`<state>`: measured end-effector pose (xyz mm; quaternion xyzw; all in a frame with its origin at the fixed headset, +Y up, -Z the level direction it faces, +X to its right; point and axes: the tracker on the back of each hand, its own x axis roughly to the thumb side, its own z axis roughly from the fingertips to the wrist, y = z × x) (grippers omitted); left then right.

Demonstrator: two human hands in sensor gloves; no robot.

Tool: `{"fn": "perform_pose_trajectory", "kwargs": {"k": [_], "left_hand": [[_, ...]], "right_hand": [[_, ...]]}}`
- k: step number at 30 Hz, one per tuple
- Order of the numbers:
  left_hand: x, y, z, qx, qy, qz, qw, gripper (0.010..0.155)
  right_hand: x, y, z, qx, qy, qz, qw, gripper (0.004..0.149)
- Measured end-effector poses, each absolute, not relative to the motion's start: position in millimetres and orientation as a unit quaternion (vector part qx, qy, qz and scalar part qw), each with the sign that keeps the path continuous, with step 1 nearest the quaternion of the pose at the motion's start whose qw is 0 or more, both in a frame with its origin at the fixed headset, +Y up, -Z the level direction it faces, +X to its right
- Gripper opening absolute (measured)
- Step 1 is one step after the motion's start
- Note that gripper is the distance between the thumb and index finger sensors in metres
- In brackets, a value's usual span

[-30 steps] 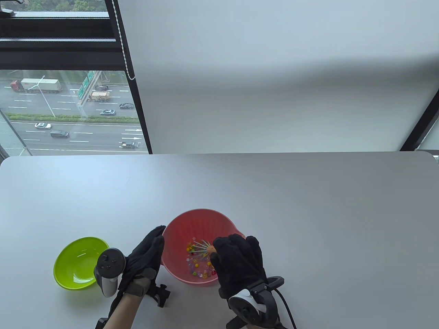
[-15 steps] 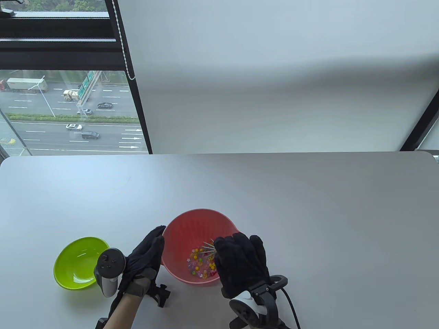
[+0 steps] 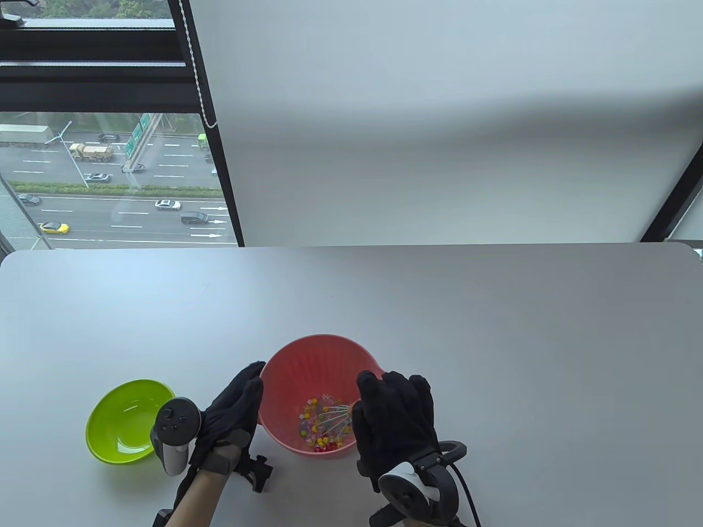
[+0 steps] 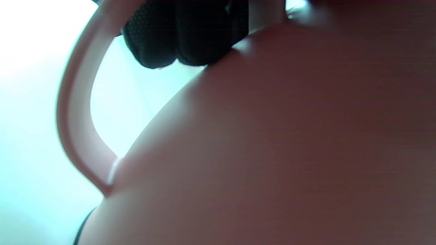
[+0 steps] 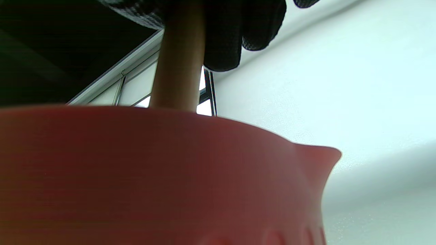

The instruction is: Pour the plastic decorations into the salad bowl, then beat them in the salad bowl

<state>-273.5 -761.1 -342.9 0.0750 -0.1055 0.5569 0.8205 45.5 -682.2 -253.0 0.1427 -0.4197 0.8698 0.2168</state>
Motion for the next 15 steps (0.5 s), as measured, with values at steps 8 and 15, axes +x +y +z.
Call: {"fn": "perform_pose_trajectory", "kwargs": {"k": [8,15], "left_hand": [[-273.5,-761.1,-342.9,0.075,-0.105,0.557,0.820,0.066],[-273.5,-761.1,-342.9,0.075,-0.105,0.557,0.820,0.066]], "right_hand": [[35.1,-688.5,-253.6,0.153,-0.406,0.876,0.210,0.056],[30.3,-688.8,-252.2,0.163,-0.417,0.878,0.170,0.053]]}}
